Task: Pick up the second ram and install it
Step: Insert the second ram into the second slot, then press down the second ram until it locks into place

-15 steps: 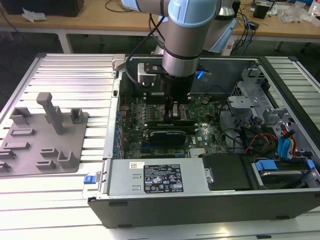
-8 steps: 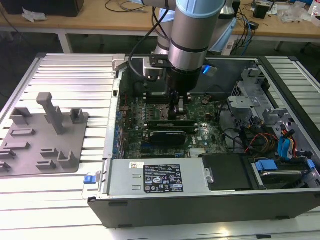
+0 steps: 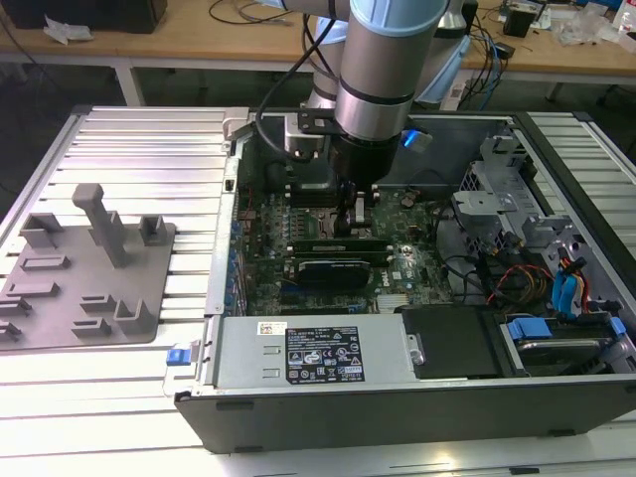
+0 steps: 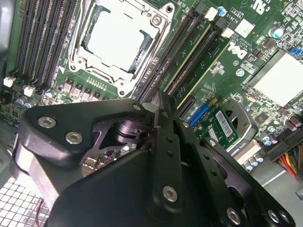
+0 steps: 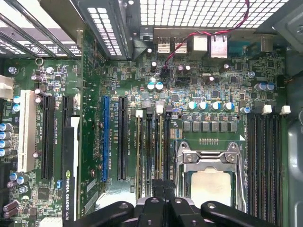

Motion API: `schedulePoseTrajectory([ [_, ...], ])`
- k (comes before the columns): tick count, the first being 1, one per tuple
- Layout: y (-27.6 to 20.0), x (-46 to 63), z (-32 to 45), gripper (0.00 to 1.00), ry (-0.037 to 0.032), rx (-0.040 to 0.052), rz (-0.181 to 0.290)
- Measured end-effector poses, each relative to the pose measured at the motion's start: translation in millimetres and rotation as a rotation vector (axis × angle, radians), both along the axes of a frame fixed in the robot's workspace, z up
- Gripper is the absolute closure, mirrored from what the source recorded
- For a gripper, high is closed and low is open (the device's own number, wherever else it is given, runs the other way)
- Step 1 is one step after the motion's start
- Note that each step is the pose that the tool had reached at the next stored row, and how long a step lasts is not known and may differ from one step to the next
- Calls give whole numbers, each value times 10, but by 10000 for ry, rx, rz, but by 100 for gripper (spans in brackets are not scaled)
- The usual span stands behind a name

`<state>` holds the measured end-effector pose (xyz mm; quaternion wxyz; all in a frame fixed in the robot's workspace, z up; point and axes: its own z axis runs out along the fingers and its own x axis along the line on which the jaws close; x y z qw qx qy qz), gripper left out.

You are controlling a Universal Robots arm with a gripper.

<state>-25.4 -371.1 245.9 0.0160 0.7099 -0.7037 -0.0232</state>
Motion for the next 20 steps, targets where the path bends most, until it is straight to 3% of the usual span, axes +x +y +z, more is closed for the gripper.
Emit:
schedulePoseTrajectory([
  [15,0,15,0,92,0,0,2],
  [20,0,308,-6,92,2,-1,0],
])
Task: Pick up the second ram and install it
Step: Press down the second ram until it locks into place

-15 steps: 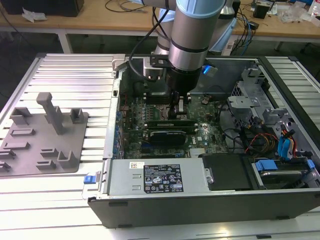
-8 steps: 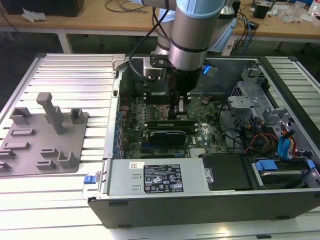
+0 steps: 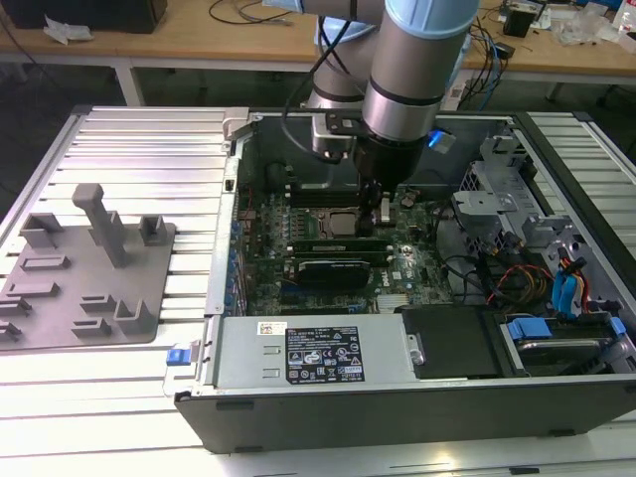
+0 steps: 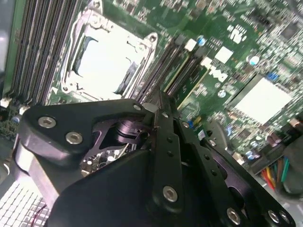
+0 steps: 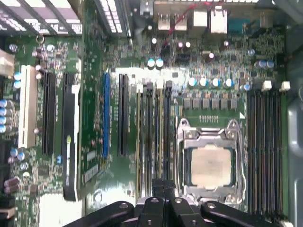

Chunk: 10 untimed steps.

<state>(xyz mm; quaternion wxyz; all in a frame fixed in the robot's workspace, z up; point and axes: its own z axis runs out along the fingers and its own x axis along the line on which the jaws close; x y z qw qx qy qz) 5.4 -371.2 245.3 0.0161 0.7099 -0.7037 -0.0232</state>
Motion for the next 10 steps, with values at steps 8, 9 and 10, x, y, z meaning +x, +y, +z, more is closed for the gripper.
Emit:
schedulePoseTrajectory([
  [8,5,248,-77,92,0,34,-20],
  [9,8,258,-107,92,1,36,-21],
  [10,8,258,-117,92,1,36,-21],
])
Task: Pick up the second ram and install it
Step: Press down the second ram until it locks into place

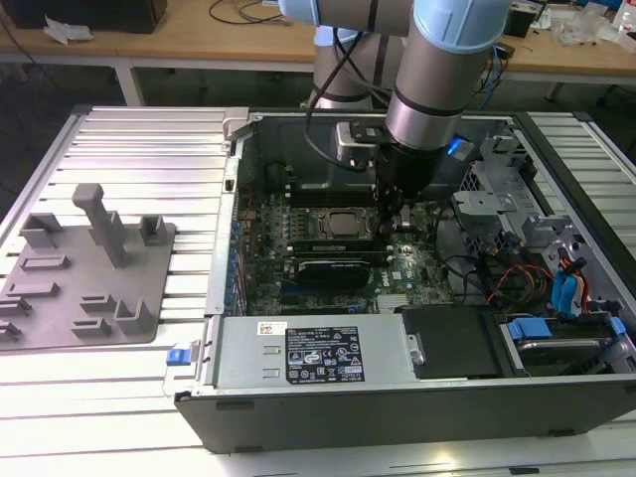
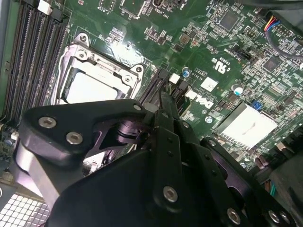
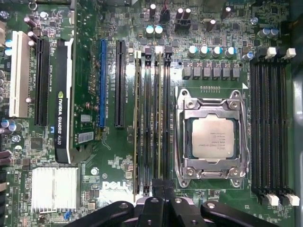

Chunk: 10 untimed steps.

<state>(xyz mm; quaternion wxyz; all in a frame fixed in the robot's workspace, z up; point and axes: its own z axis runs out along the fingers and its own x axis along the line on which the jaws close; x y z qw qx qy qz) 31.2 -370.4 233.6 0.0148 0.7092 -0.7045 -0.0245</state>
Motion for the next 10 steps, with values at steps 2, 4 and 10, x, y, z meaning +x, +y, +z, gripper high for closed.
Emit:
schedulePoseTrajectory([
  [2,0,0,-24,92,0,-1,1],
  [4,0,1,-40,92,-1,-1,1],
  [10,1,0,92,92,-1,6,0],
])
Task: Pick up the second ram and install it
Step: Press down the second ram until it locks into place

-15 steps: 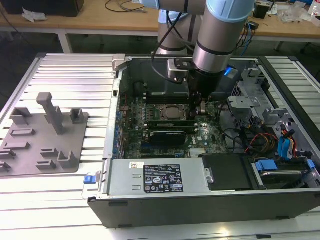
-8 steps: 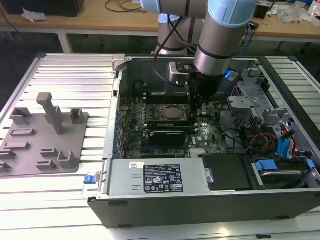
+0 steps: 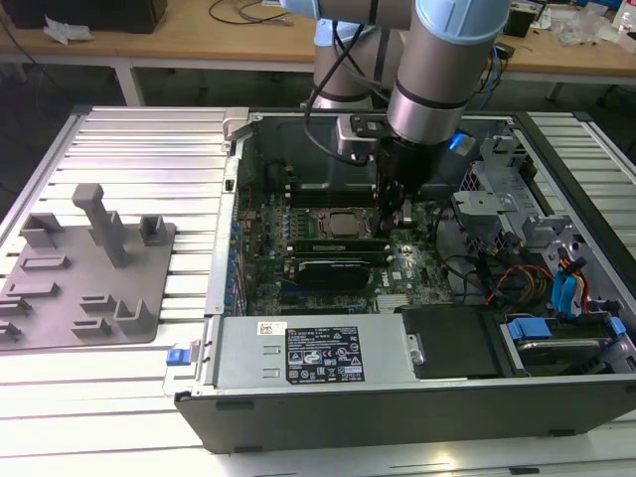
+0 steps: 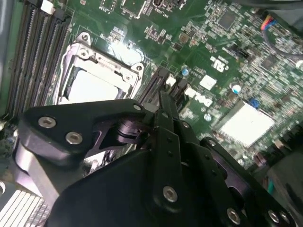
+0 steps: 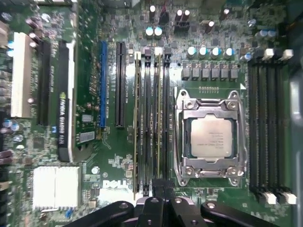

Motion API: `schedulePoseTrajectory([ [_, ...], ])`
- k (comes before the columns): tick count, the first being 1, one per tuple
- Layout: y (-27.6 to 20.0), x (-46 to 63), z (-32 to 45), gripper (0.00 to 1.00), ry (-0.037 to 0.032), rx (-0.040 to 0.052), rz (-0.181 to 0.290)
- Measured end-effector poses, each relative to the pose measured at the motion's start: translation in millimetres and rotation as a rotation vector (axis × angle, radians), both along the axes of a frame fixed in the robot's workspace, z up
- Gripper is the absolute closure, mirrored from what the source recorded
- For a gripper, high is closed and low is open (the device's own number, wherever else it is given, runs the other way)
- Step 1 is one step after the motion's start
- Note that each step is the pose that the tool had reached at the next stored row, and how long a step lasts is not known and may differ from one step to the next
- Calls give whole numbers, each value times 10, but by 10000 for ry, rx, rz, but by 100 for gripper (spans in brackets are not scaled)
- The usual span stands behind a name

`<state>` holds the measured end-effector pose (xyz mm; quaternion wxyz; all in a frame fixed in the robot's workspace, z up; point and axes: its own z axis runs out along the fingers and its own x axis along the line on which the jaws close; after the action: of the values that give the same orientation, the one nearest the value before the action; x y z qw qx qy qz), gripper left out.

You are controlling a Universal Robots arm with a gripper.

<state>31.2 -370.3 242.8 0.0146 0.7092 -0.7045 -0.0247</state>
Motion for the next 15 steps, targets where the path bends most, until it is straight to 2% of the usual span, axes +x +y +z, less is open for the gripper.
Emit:
schedulePoseTrajectory([
  [5,-1,-7,15,92,1,-1,0],
  [11,0,-156,8,92,0,-1,3],
  [15,-1,-470,-5,92,1,-1,-5],
])
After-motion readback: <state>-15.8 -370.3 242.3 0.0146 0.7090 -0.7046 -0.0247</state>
